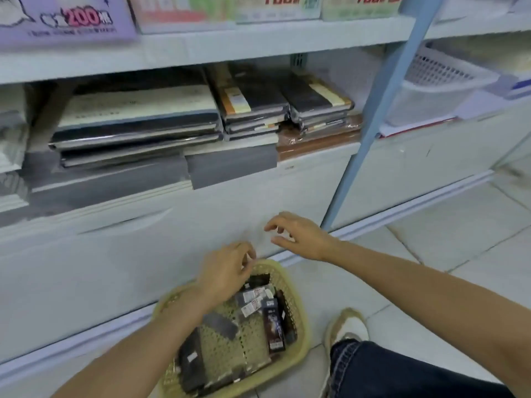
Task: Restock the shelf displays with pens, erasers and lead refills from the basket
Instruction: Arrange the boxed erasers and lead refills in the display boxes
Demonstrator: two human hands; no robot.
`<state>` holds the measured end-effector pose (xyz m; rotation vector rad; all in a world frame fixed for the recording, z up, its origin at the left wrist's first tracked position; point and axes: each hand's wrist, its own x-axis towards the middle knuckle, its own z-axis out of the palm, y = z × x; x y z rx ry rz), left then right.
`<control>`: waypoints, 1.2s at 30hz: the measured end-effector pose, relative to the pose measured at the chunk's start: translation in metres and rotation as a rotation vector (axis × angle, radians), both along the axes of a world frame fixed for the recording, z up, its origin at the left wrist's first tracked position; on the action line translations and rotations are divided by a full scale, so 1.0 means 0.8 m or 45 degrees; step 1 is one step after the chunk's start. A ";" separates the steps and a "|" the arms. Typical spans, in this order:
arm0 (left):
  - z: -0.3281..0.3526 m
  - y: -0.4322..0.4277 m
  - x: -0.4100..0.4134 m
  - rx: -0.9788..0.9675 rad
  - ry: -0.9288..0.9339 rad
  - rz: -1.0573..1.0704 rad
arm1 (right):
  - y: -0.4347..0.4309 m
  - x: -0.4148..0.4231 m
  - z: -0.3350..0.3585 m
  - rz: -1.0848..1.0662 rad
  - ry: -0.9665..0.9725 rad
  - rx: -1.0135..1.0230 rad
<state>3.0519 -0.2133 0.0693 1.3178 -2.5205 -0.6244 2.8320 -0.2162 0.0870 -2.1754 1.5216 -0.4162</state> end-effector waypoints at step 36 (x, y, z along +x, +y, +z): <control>-0.206 0.052 0.110 1.196 0.758 0.705 | 0.035 0.100 -0.240 -0.163 0.212 0.140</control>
